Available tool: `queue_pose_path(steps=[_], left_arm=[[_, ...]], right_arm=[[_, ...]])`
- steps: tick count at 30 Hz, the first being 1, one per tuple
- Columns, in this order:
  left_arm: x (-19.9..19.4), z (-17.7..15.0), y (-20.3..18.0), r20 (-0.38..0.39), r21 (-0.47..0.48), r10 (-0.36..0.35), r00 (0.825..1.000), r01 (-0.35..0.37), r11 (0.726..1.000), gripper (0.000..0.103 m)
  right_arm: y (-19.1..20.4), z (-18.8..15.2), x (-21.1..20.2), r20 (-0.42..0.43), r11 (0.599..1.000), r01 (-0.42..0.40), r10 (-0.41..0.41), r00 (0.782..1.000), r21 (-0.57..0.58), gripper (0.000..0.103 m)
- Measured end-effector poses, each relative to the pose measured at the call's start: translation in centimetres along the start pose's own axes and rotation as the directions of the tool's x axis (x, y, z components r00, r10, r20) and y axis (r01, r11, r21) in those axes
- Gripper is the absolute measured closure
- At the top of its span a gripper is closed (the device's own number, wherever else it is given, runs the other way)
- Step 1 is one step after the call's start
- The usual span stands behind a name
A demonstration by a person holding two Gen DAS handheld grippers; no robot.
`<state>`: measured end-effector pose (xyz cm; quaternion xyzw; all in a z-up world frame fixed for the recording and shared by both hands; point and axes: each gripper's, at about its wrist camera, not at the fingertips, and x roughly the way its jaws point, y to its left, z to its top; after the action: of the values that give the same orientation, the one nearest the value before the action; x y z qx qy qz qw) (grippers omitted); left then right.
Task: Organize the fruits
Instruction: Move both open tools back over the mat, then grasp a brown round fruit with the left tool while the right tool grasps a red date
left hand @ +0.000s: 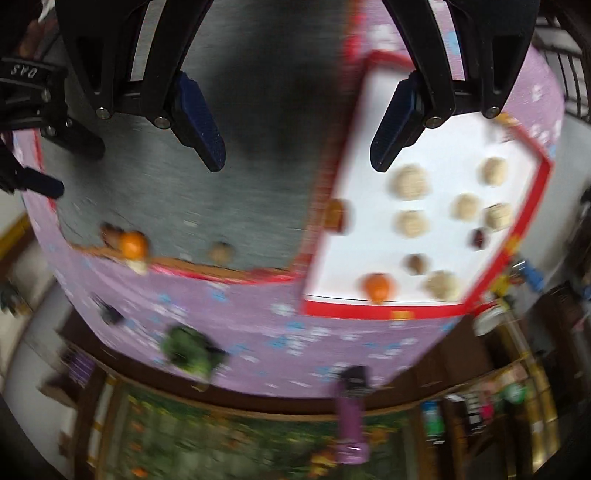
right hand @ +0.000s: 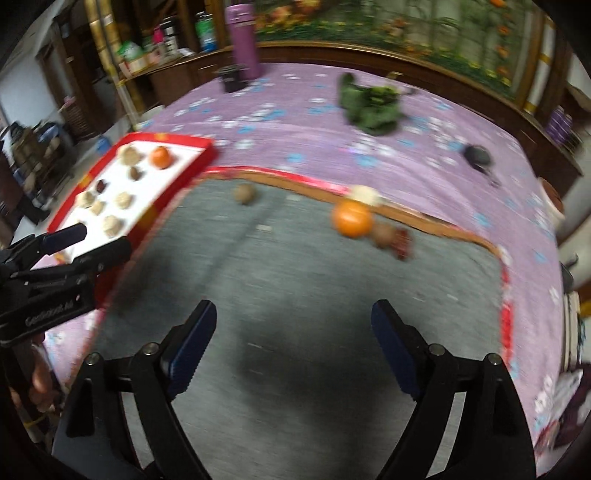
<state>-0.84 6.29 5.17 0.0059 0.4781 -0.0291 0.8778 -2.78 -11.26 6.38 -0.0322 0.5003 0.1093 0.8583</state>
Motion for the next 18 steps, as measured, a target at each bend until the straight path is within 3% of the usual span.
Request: queue_pose_path(steps=[3, 9, 13, 18], left_arm=[[1.8, 0.9, -2.2, -0.042, 0.029, -0.043, 0.998, 0.045, 0.999, 0.022], [5.0, 4.6, -4.1, -0.067, 0.043, -0.059, 0.996, 0.062, 0.997, 0.024], [6.7, 5.9, -4.4, -0.07, 0.047, -0.062, 0.996, 0.066, 0.997, 0.038], [8.4, 6.7, -4.1, -0.07, 0.026, -0.099, 0.993, 0.101, 0.995, 0.039]], right_arm=[[-2.5, -0.7, -0.2, -0.005, 0.999, 0.0, 0.0, 1.0, 0.051, 0.017], [-6.5, -2.1, -0.2, -0.014, 0.993, 0.005, -0.003, 1.0, 0.12, 0.017], [-8.5, -2.2, 0.3, -0.015, 0.985, -0.022, 0.025, 1.0, 0.17, 0.017], [-9.8, -1.2, 0.5, 0.015, 0.986, -0.03, 0.028, 0.999, 0.165, 0.017]])
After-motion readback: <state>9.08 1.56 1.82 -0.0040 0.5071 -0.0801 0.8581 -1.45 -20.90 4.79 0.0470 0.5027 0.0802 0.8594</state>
